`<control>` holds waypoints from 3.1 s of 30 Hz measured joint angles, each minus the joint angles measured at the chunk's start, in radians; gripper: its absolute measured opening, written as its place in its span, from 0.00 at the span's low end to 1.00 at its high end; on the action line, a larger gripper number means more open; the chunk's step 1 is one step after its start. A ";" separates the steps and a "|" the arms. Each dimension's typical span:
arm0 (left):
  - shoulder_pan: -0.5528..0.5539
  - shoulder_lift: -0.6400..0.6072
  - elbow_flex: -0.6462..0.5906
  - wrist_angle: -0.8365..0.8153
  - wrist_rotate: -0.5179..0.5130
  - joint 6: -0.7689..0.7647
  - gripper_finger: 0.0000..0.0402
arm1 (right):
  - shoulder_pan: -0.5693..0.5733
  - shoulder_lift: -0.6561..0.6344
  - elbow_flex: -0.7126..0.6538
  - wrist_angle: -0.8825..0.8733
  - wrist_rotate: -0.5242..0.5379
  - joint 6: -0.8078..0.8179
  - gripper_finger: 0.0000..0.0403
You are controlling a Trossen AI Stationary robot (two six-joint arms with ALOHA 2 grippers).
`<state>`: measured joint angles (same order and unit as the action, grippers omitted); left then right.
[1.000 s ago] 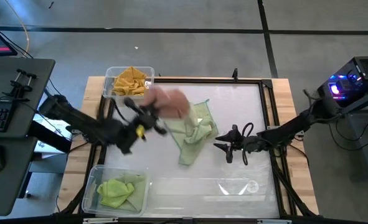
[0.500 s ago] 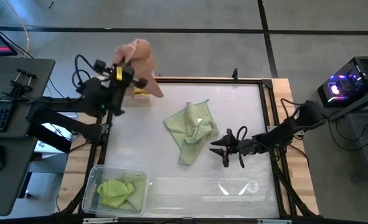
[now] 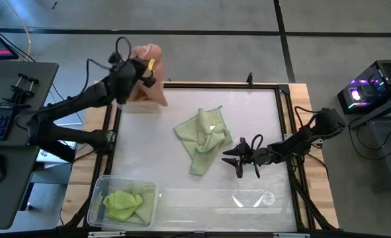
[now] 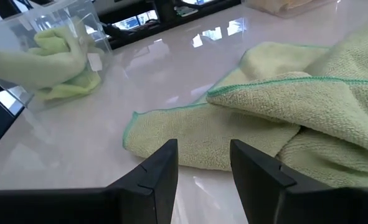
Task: Sort towels by color in basket
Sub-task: Put the dark orange towel into the top transparent bin
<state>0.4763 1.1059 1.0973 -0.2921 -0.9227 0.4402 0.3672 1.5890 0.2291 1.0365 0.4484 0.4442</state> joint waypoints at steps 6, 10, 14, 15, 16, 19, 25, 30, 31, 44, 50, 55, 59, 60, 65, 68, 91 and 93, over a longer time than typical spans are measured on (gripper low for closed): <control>0.158 0.007 -0.024 -0.286 0.173 -0.163 0.04 | 0.000 0.000 0.000 0.024 0.012 0.011 0.35; 0.240 0.006 -0.066 -0.340 0.202 -0.218 0.04 | 0.000 0.000 0.001 0.040 0.013 0.013 0.35; 0.285 0.007 -0.123 -0.340 0.278 -0.223 0.05 | 0.000 0.000 0.009 0.037 0.013 0.023 0.35; 0.296 0.007 -0.136 -0.337 0.297 -0.228 0.05 | 0.000 0.000 0.011 0.037 0.013 0.023 0.35; 0.309 0.007 -0.148 -0.337 0.319 -0.235 0.05 | 0.000 0.000 0.012 0.037 0.013 0.023 0.35; 0.349 0.007 -0.187 -0.333 0.400 -0.273 0.05 | -0.001 0.000 0.013 0.037 0.013 0.022 0.35; 0.400 0.007 -0.214 -0.334 0.561 -0.282 0.20 | -0.001 0.000 0.013 0.036 0.013 0.021 0.35; 0.434 0.007 -0.134 -0.410 0.602 -0.392 0.43 | -0.001 0.000 0.013 0.029 0.013 0.019 0.35; 0.441 0.007 -0.104 -0.437 0.609 -0.418 0.47 | -0.001 0.000 0.013 0.027 0.013 0.019 0.35; 0.463 0.021 0.137 -0.631 0.797 -0.474 0.48 | -0.015 0.000 0.013 0.015 0.013 0.001 0.35; 0.490 0.150 0.049 -0.594 0.857 -0.474 0.31 | -0.031 0.000 0.013 0.015 0.013 0.010 0.35; 0.495 0.314 0.008 -0.565 0.933 -0.442 0.16 | -0.032 0.000 0.013 0.015 0.013 0.027 0.35; 0.499 0.411 0.029 -0.584 0.950 -0.403 0.04 | -0.032 0.000 0.013 0.015 0.013 0.027 0.35; 0.499 0.411 0.049 -0.589 0.937 -0.401 0.02 | -0.032 0.000 0.013 0.015 0.013 0.027 0.35; 0.514 0.410 0.141 -0.644 0.962 -0.403 0.05 | -0.032 0.000 0.013 0.015 0.012 0.027 0.35; 0.514 0.400 0.238 -0.729 0.964 -0.404 0.11 | -0.032 0.000 0.013 0.015 0.010 0.027 0.35; 0.115 0.393 0.437 -1.233 1.195 -0.314 0.00 | -0.032 0.000 0.013 -0.001 0.012 0.016 0.35; 0.085 0.395 0.388 -1.164 1.158 -0.325 0.00 | -0.032 0.000 0.013 -0.001 0.013 0.008 0.35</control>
<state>0.5613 1.5014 1.4850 -1.4562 0.2351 0.1156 0.3355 1.5887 0.2422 1.0359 0.4618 0.4519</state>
